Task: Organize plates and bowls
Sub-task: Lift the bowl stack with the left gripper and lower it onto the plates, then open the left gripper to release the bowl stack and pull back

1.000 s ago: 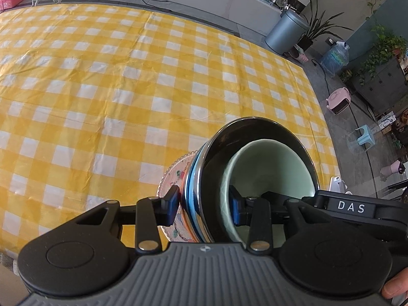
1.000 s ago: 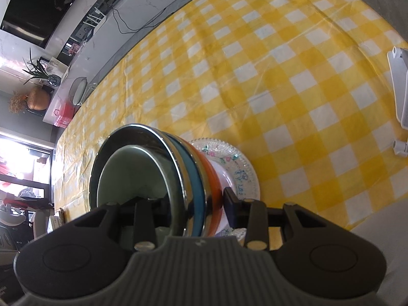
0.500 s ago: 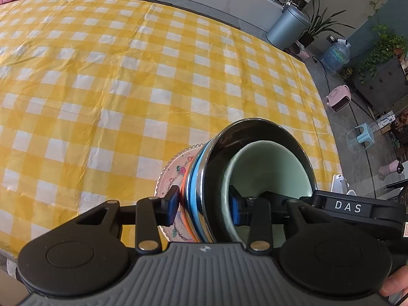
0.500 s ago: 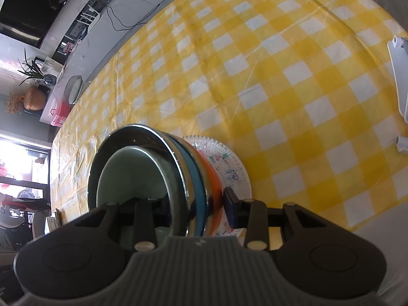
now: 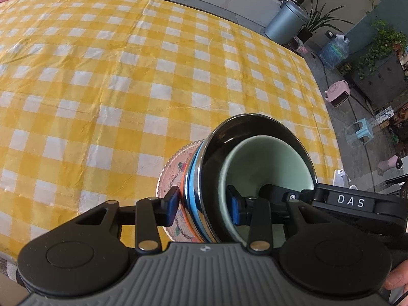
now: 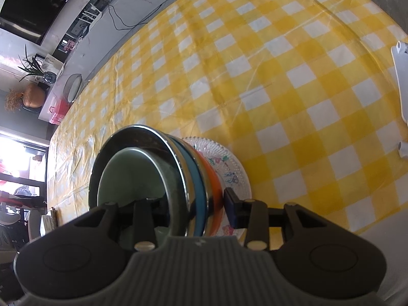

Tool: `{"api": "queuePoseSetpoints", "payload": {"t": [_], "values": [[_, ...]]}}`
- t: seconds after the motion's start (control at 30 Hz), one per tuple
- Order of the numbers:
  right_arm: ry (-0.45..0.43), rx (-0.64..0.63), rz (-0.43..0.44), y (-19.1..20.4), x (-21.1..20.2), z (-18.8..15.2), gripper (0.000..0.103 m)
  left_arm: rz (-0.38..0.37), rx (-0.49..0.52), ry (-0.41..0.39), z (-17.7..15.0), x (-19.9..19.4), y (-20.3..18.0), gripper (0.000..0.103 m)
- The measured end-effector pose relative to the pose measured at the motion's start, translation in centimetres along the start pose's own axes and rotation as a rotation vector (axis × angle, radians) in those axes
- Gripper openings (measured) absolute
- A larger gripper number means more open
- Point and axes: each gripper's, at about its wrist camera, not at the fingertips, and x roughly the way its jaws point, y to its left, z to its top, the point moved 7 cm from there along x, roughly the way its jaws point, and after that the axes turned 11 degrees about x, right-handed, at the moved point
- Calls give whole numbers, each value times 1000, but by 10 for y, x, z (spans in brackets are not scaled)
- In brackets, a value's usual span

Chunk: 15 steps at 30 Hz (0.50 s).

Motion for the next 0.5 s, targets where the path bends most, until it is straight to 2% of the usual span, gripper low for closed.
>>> {"api": "queuePoseSetpoints", "payload": {"t": [0.07,0.13,0.17,0.3,0.5], "values": [[-1,-3,-1,1,0,0,42,-1,1,-1,0,-1,0,49],[-5,-16,-8,2,0,-1,48,3,8,-9,0,-2,-1,55],[-10,-21,-16,2,-1,-1,54,4,14,-11,1,-3,-2,58],[-34,-52,-33,7,-7,-3,61,9,19,-25,2,-8,-4,64],[-100,-129,-74,16,-25,-5,66,49,64,-96,8,-38,-7,65]]}}
